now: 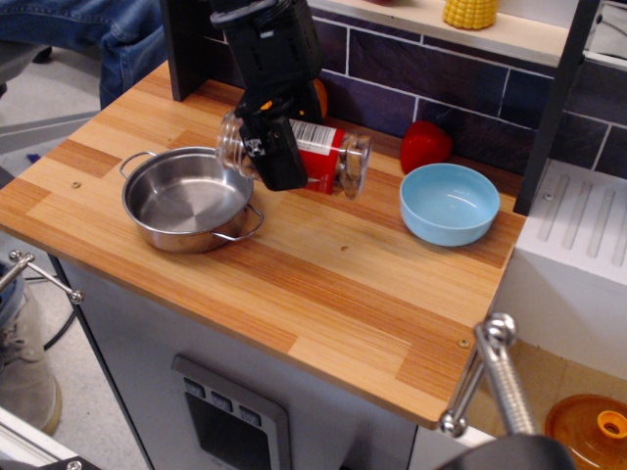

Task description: Pour almonds in pot

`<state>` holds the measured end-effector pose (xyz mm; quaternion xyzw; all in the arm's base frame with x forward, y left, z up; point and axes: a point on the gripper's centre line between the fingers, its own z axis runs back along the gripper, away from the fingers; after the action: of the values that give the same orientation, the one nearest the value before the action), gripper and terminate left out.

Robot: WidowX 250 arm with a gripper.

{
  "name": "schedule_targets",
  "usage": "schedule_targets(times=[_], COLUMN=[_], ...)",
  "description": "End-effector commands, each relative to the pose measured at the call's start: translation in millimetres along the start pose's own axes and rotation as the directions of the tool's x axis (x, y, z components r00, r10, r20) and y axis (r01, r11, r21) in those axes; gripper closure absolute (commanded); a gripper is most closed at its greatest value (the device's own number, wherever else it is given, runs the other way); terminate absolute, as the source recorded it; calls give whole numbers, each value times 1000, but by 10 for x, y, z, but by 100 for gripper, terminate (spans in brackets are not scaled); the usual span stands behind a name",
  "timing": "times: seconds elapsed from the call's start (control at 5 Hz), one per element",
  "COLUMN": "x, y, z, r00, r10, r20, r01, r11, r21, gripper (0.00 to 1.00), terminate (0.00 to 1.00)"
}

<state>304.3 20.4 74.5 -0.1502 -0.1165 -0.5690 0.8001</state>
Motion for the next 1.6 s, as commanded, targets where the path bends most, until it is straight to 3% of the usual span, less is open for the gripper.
schedule_targets(times=[0.0,0.2,0.4,0.6,0.8,1.0,1.2,1.4], x=[1,-52,-108,-173,-200,-197,-170,-145], y=[63,206,291,208,101,70,136,203], z=[294,347,418,494,536,491,433,433], r00=[994,978,949,931,884,869,866,844], r10=[-2,60,101,98,99,82,127,146], r20=[112,202,298,352,457,488,483,516], r01=[-20,-116,-218,-243,-334,-370,-406,-457], r11=[981,955,893,886,817,763,742,700], r21=[192,274,394,396,470,530,533,549], gripper=[100,100,100,100,100,100,100,100], terminate=[0,0,0,0,0,0,0,0])
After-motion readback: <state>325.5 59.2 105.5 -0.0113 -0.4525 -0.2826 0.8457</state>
